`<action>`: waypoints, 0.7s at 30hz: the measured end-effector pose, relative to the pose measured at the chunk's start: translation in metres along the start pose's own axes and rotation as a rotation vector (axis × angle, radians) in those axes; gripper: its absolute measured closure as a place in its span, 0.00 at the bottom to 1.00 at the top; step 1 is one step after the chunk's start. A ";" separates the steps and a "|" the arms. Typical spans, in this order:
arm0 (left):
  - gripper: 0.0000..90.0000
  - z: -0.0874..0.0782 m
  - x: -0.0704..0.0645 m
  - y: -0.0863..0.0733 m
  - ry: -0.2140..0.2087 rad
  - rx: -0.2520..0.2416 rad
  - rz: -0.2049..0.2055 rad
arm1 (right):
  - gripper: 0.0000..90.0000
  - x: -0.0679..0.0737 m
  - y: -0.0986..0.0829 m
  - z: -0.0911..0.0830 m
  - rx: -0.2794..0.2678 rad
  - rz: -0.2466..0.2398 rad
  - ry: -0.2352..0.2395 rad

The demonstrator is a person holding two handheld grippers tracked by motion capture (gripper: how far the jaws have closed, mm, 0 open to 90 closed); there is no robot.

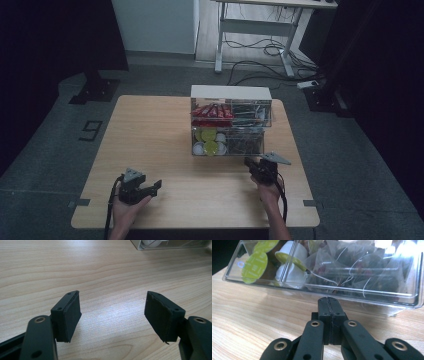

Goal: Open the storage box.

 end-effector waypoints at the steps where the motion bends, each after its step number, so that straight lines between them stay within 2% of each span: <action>1: 0.33 0.000 0.000 0.000 -0.001 0.001 0.000 | 0.99 0.000 -0.001 0.001 0.006 -0.002 -0.002; 3: 0.33 0.000 -0.001 0.000 -0.003 0.001 0.002 | 0.99 -0.002 -0.003 0.004 0.025 0.002 -0.006; 6: 0.32 0.000 -0.001 0.000 -0.002 0.000 0.001 | 0.99 -0.005 -0.004 0.004 0.017 0.020 -0.017; 8: 0.33 0.001 0.000 0.000 0.000 0.001 0.002 | 0.99 -0.006 -0.002 0.001 -0.003 0.019 -0.020; 16: 0.32 0.002 -0.003 -0.001 -0.003 0.004 0.007 | 0.99 -0.004 0.000 -0.003 0.005 -0.002 -0.035; 17: 0.32 0.002 -0.003 -0.001 -0.002 0.005 0.008 | 0.99 -0.003 0.001 -0.004 -0.017 -0.001 -0.027; 21: 0.33 0.003 -0.004 -0.002 0.000 0.007 0.010 | 0.99 -0.001 0.008 -0.011 -0.043 -0.012 -0.030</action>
Point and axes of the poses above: each handheld gripper's, and its own axes: z roughly forward along the jaws, y roughly out of its top, x roughly to its left, the point moved 4 cm from there along z, roughly forward along the jaws, and after that the axes turned 7 degrees about -z, right-handed, at the moved point
